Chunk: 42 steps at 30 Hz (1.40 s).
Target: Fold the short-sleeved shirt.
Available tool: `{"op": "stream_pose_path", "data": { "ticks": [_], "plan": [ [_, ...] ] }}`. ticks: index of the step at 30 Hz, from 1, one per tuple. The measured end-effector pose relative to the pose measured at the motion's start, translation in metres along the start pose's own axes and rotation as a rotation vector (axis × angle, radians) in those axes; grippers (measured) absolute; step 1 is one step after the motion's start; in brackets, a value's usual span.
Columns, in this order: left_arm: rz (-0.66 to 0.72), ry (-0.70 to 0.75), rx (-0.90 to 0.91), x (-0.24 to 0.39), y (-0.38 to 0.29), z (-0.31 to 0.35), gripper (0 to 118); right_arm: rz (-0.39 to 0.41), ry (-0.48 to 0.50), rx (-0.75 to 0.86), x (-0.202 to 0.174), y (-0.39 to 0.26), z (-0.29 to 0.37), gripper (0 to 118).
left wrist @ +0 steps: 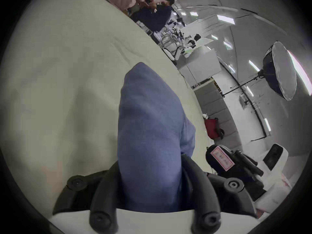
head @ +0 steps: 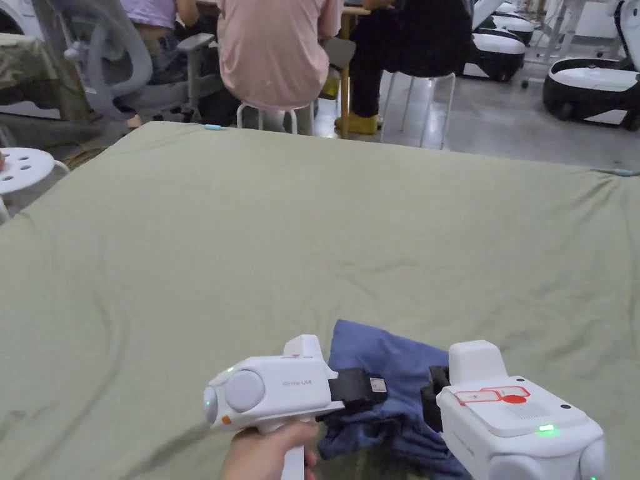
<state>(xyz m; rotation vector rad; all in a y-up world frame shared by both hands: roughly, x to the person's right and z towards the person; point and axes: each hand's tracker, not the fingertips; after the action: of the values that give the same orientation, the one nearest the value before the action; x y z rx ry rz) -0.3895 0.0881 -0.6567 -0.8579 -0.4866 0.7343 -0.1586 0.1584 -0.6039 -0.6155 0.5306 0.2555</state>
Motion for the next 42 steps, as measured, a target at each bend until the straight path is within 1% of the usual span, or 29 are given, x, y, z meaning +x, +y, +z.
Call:
{"op": "stream_pose_path", "data": {
  "ticks": [3,7,9,11,15,18,19,20,22,23,24,25,27,28,29,31,32,34,35,36,37,39,40,41,42],
  "plan": [
    [-0.021,0.076,0.039,-0.038,0.025,0.055,28,0.022,0.034,-0.007,-0.054,0.018,-0.018,0],
    [-0.038,0.183,0.083,-0.092,0.062,0.130,28,0.046,0.095,-0.020,-0.117,0.046,-0.055,0],
    [-0.041,0.219,0.074,-0.121,0.084,0.165,28,0.054,0.135,-0.024,-0.138,0.061,-0.077,0],
    [-0.075,0.281,0.060,-0.146,0.107,0.194,28,0.068,0.157,-0.024,-0.161,0.073,-0.093,0],
    [-0.025,0.351,0.046,-0.192,0.139,0.236,28,0.091,0.188,-0.030,-0.190,0.097,-0.120,0],
    [-0.010,0.368,0.018,-0.213,0.145,0.245,29,0.109,0.205,-0.028,-0.197,0.108,-0.129,0],
    [-0.003,0.359,0.015,-0.214,0.142,0.244,31,0.110,0.209,-0.027,-0.198,0.111,-0.133,0],
    [0.002,0.345,0.020,-0.216,0.139,0.243,40,0.106,0.213,-0.027,-0.197,0.109,-0.129,0],
    [0.014,0.356,0.046,-0.218,0.134,0.245,58,0.102,0.221,-0.032,-0.194,0.114,-0.134,0],
    [0.035,0.398,0.064,-0.218,0.133,0.249,71,0.102,0.221,-0.031,-0.191,0.116,-0.136,0],
    [0.048,0.451,0.080,-0.217,0.134,0.255,77,0.102,0.220,-0.025,-0.188,0.111,-0.125,0],
    [0.025,0.537,0.101,-0.210,0.134,0.267,80,0.096,0.220,-0.022,-0.182,0.113,-0.124,0],
    [-0.044,0.675,0.146,-0.190,0.135,0.290,77,0.074,0.222,-0.017,-0.169,0.115,-0.121,0],
    [-0.065,0.722,0.172,-0.174,0.131,0.303,74,0.063,0.225,-0.012,-0.163,0.108,-0.108,0],
    [-0.097,0.774,0.209,-0.155,0.126,0.311,64,0.049,0.228,-0.007,-0.154,0.107,-0.103,0],
    [-0.206,0.787,0.259,-0.115,0.110,0.313,54,0.012,0.222,0.011,-0.132,0.106,-0.093,0],
    [-0.267,0.776,0.282,-0.093,0.101,0.307,49,-0.001,0.216,0.026,-0.125,0.096,-0.074,0],
    [-0.356,0.781,0.299,-0.051,0.081,0.278,11,-0.026,0.191,0.059,-0.098,0.092,-0.059,0],
    [-0.384,0.779,0.308,-0.036,0.074,0.262,0,-0.039,0.177,0.073,-0.082,0.089,-0.051,0],
    [-0.419,0.767,0.312,-0.017,0.065,0.244,0,-0.048,0.141,0.094,-0.073,0.079,-0.033,0],
    [-0.473,0.731,0.341,0.007,0.054,0.223,0,-0.040,0.105,0.113,-0.054,0.074,-0.021,0],
    [-0.539,0.688,0.413,0.052,0.037,0.189,0,-0.035,0.022,0.143,-0.016,0.066,0.000,0],
    [-0.581,0.655,0.469,0.082,0.025,0.170,0,-0.034,-0.017,0.162,0.004,0.054,0.024,0],
    [-0.608,0.641,0.512,0.100,0.018,0.159,0,-0.031,-0.041,0.175,0.023,0.049,0.035,0],
    [-0.648,0.630,0.568,0.124,0.006,0.144,0,-0.030,-0.095,0.185,0.048,0.044,0.050,0]
  ]
}}
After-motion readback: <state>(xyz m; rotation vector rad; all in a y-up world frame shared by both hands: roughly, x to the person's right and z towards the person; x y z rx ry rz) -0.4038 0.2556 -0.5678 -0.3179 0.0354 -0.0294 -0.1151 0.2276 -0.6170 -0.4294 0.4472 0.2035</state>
